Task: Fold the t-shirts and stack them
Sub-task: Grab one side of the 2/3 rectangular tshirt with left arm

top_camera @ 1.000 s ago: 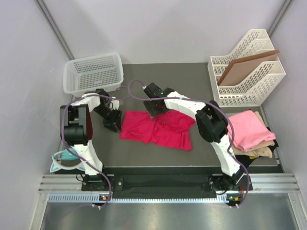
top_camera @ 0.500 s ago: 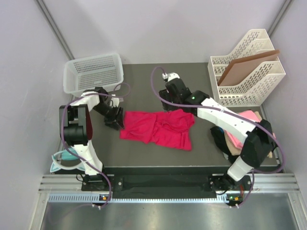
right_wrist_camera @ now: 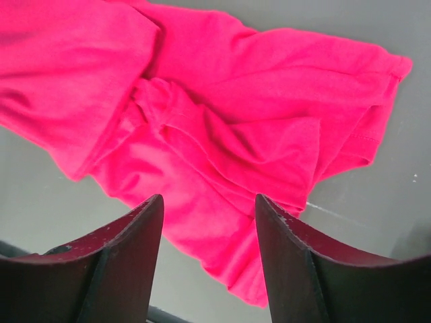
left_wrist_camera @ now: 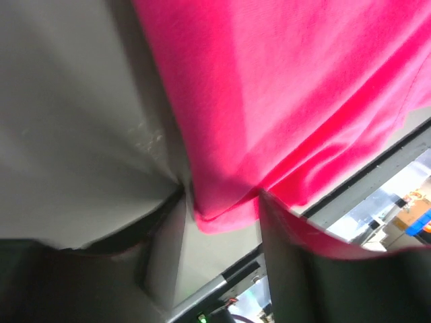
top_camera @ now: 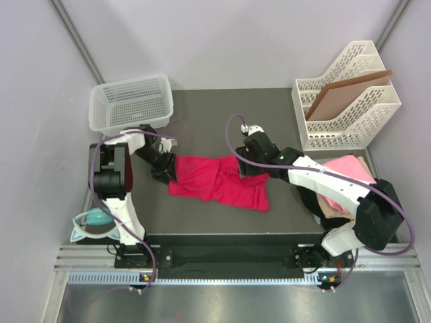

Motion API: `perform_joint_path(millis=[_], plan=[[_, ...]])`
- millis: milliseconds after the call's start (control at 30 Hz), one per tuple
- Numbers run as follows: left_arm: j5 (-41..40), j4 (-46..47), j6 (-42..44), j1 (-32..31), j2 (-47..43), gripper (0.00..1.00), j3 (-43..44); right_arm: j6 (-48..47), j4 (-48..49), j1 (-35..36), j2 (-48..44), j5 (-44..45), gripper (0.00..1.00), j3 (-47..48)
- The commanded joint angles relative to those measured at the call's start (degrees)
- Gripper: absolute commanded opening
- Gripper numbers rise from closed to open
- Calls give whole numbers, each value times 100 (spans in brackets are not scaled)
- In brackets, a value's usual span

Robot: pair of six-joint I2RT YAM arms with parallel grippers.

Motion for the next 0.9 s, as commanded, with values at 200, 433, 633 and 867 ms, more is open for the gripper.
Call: perform_joint_path(millis=[200, 433, 633, 867], plan=[[207, 372, 67, -695, 8, 0, -49, 350, 486, -17, -497, -119, 55, -365], [-100, -32, 392, -502, -519, 0, -92, 350, 469, -17, -480, -110, 52, -401], [-1110, -648, 997, 298, -1117, 0, 118, 341, 434, -17, -392, -31, 52, -436], [-1858, -850, 1324, 755, -1372, 0, 241, 359, 434, -17, -488, -110, 52, -541]])
